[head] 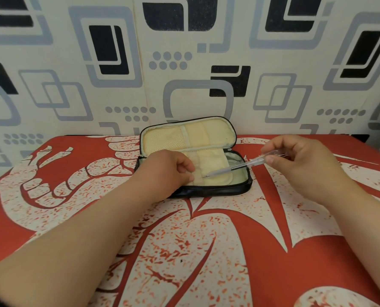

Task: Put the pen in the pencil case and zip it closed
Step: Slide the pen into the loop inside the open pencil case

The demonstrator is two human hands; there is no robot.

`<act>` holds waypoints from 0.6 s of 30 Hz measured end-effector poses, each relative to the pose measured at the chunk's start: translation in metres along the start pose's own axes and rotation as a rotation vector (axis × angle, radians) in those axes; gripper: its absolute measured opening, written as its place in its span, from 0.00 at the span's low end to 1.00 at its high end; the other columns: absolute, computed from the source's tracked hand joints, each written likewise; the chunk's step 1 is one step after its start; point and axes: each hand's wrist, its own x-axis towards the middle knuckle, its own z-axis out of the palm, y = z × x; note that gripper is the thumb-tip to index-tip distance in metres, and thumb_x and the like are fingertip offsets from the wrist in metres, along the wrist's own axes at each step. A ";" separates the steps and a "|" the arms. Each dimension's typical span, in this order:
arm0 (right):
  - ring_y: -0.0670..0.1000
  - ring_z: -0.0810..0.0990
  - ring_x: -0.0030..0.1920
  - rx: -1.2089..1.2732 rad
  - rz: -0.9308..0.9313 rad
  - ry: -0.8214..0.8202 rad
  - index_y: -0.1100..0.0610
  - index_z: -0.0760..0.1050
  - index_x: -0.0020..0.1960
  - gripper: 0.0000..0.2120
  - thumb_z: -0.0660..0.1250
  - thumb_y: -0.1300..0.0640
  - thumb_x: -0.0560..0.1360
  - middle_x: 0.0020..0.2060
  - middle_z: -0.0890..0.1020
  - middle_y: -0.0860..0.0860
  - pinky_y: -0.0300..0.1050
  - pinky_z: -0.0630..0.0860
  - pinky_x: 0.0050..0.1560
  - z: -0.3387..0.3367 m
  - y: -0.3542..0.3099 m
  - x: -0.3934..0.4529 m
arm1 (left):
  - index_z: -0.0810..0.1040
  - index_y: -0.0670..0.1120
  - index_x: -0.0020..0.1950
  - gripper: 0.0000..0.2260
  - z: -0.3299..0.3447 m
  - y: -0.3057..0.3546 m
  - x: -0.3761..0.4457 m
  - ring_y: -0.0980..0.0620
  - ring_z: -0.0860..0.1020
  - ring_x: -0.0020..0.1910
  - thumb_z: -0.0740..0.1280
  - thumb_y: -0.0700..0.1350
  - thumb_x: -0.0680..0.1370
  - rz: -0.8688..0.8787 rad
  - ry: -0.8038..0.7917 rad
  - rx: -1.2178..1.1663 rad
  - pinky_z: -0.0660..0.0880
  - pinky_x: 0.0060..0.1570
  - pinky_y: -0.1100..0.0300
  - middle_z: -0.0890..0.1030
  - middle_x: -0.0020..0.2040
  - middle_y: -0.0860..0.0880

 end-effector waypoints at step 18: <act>0.43 0.76 0.41 0.069 0.078 -0.013 0.43 0.76 0.39 0.08 0.67 0.57 0.72 0.39 0.79 0.43 0.36 0.67 0.38 0.005 0.008 0.003 | 0.79 0.55 0.45 0.07 -0.004 0.000 -0.003 0.61 0.74 0.36 0.72 0.47 0.69 -0.004 -0.039 -0.056 0.68 0.29 0.75 0.77 0.38 0.57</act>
